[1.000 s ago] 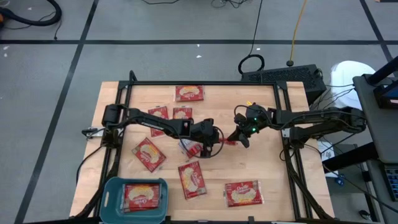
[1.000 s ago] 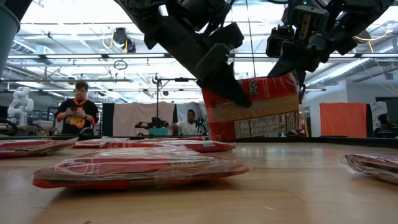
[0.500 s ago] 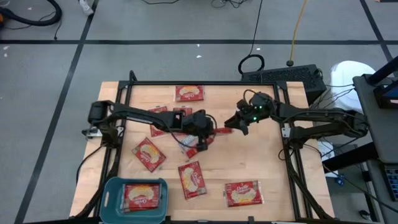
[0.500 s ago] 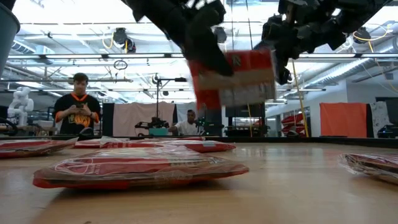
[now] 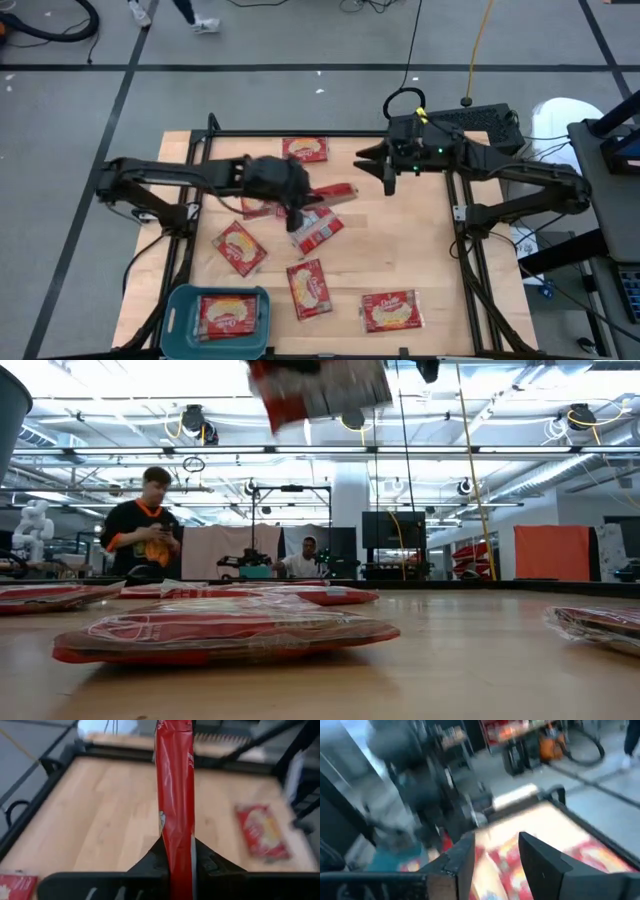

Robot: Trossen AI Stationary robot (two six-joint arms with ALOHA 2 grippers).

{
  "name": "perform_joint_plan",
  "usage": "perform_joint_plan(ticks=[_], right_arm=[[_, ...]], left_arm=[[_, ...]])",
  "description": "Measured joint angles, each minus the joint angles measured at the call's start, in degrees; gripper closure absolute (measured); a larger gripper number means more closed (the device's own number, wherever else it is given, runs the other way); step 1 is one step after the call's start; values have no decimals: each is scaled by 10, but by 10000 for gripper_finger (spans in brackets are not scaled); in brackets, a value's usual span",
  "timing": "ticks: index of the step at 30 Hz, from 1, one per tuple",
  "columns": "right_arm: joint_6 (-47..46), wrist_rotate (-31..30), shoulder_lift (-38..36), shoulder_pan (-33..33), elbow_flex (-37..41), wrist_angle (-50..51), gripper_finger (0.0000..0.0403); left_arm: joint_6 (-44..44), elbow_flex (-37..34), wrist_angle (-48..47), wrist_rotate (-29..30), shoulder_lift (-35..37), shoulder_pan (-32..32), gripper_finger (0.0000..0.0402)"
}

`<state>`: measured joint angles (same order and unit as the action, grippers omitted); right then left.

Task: Sort popcorn bags into baskets
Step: Put the popcorn sachet into the bin

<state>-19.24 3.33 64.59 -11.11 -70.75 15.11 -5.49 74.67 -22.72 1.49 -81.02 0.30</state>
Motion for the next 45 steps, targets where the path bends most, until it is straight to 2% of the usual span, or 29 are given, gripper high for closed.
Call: perform_joint_plan(ticks=[3, 5, 9, 12, 16, 19, 22, 27, 34, 36, 39, 45], right_arm=[[4, -1, 6, 23, -46, 49, 248], [4, -1, 10, 45, -63, 42, 242], [-11, -2, 22, 84, -65, 41, 221], [-14, -3, 41, 110, -64, 37, 207], [-5, -7, 78, 135, -65, -15, 202], [0, -35, 111, 145, -65, -73, 202], [5, -33, 139, 151, -65, -145, 205], [5, -32, 166, 159, -65, -239, 232], [5, -33, 170, 161, -65, -279, 328], [5, -33, 169, 161, -65, -281, 357], [5, -36, 168, 161, -65, -282, 389], [0, -33, 168, 161, -65, -268, 379]], left_arm=[[-11, 0, 2, -1, 38, -1, 379], [-13, 0, 6, 0, 59, -6, 378], [-12, 0, 14, 2, 98, -20, 362], [-21, 0, 20, 15, 122, -34, 366], [-37, 0, 36, 23, 140, -48, 379], [-46, 0, 36, 25, 142, -61, 379], [-56, 0, 47, 34, 142, -76, 367], [-56, 0, 97, 39, 142, -91, 363], [-56, 0, 101, 49, 142, -91, 376], [-65, 0, 102, 50, 142, -91, 363], [-98, 0, 105, 92, 142, -91, 325], [-107, 5, 101, 107, 152, -97, 211]])
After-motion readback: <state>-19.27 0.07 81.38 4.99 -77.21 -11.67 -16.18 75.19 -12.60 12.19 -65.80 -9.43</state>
